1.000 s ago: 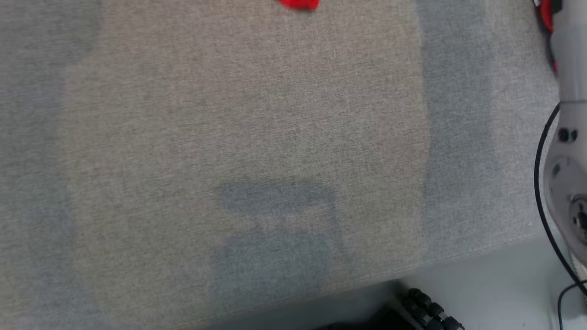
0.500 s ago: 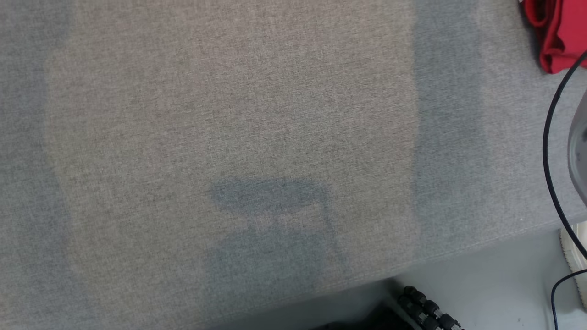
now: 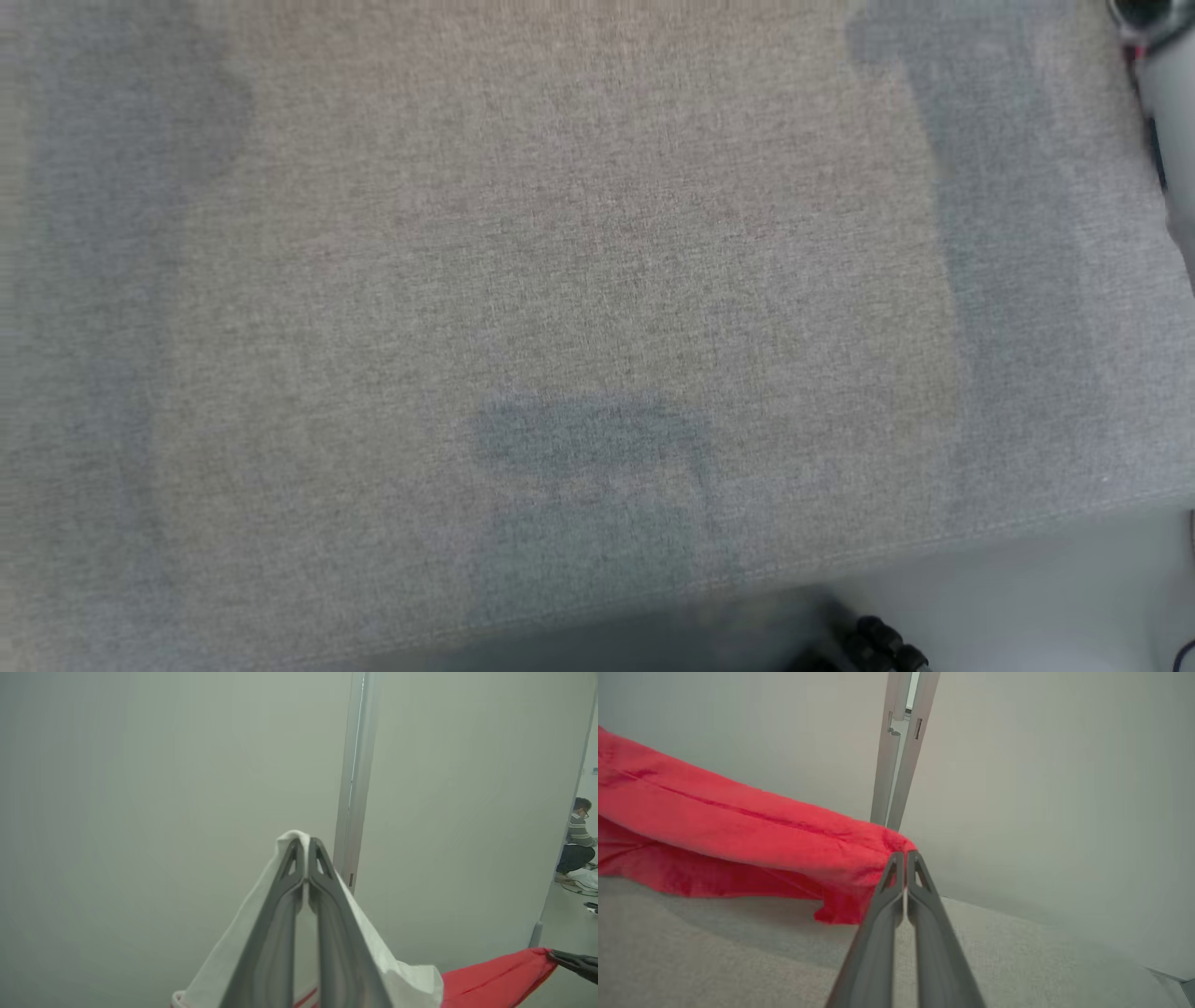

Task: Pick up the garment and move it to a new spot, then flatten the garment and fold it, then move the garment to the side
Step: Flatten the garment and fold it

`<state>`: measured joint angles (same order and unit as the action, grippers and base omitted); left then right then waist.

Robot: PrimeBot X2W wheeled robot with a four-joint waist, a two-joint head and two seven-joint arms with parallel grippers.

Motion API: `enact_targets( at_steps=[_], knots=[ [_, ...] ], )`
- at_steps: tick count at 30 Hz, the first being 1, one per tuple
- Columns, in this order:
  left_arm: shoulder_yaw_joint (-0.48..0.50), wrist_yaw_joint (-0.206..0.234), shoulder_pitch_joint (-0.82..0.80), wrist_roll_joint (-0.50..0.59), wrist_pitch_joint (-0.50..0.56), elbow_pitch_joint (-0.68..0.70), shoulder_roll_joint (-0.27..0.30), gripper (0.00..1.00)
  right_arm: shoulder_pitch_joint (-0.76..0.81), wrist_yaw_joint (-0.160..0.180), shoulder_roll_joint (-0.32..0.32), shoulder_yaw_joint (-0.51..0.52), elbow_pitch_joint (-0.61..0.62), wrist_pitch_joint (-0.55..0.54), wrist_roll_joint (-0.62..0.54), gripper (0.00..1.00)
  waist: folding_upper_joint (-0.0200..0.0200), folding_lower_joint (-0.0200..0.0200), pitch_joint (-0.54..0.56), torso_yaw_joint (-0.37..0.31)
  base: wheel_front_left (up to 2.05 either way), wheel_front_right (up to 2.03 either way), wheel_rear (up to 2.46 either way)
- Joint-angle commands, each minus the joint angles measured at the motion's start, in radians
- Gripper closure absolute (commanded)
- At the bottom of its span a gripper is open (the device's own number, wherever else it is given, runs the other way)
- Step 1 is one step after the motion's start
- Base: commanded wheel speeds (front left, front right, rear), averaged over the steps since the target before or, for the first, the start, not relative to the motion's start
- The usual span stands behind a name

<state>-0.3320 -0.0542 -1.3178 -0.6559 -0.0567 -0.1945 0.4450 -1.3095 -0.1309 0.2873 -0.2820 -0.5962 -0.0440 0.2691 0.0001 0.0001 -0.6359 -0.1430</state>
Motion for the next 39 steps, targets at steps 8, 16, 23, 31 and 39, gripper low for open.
enact_targets(
  at_steps=[8, 16, 23, 31, 39],
  knots=[
    [0.05, 0.165, 0.43, -0.065, 0.083, 0.31, 0.077, 1.0, 0.374, 0.0, 0.167, 0.015, 0.409, -0.405, 0.16, 1.0, -0.0001, -0.0001, 0.194, 0.045, 0.0, 0.0, 0.0],
    [0.089, 0.276, 0.776, -0.119, 0.043, 0.438, 0.052, 1.0, 0.693, 0.0, 0.155, 0.123, 0.654, -0.619, 0.152, 1.0, -0.0001, -0.0001, 0.31, 0.057, 0.0, 0.0, 0.0],
    [0.081, 0.352, 1.056, -0.153, -0.057, 0.435, -0.055, 1.0, 0.919, 0.0, 0.049, 0.199, 0.687, -0.61, 0.116, 1.0, -0.0001, -0.0001, 0.375, 0.067, 0.0, 0.0, 0.0],
    [0.019, 0.376, 1.239, -0.154, -0.105, 0.349, -0.113, 1.0, 1.061, 0.0, 0.004, 0.223, 0.632, -0.585, 0.08, 1.0, -0.0001, -0.0001, 0.414, 0.093, 0.0, 0.0, 0.0],
    [0.029, 0.402, 1.349, -0.186, -0.088, 0.321, -0.103, 1.0, 1.128, 0.0, 0.007, 0.214, 0.592, -0.632, 0.07, 1.0, -0.0001, -0.0001, 0.458, 0.116, 0.0, 0.0, 0.0]
  ],
)
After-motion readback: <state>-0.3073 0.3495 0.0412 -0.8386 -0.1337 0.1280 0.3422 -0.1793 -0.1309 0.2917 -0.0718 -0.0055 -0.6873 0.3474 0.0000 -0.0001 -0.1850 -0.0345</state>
